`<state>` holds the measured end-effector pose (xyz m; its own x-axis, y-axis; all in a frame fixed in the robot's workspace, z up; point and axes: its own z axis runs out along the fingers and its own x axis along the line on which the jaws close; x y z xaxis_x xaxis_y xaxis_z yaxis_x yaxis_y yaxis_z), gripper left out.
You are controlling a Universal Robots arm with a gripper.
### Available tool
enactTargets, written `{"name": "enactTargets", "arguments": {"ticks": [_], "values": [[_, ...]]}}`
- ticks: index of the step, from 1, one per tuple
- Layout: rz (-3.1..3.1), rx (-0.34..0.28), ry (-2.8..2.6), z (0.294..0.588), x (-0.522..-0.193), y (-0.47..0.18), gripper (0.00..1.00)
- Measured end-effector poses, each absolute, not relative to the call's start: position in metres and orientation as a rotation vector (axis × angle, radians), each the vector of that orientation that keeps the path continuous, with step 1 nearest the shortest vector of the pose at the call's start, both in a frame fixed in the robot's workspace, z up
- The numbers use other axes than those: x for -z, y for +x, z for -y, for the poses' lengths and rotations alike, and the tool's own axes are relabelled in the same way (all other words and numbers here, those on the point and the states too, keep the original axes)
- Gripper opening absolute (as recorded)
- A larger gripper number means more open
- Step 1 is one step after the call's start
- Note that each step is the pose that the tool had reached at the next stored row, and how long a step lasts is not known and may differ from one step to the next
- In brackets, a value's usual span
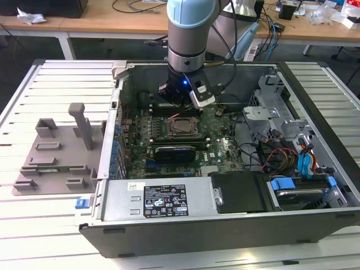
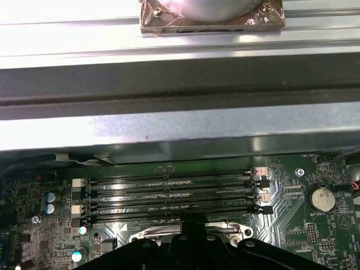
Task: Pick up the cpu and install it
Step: 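Install the first cpu locking lever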
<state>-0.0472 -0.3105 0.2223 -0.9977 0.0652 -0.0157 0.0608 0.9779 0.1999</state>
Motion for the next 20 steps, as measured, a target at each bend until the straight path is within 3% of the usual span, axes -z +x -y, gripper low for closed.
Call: {"name": "enactTargets", "arguments": {"ticks": [20], "values": [[-3.078, -0.301, 0.296, 0.3076, -0.2173, -0.0472, 0.11]]}}
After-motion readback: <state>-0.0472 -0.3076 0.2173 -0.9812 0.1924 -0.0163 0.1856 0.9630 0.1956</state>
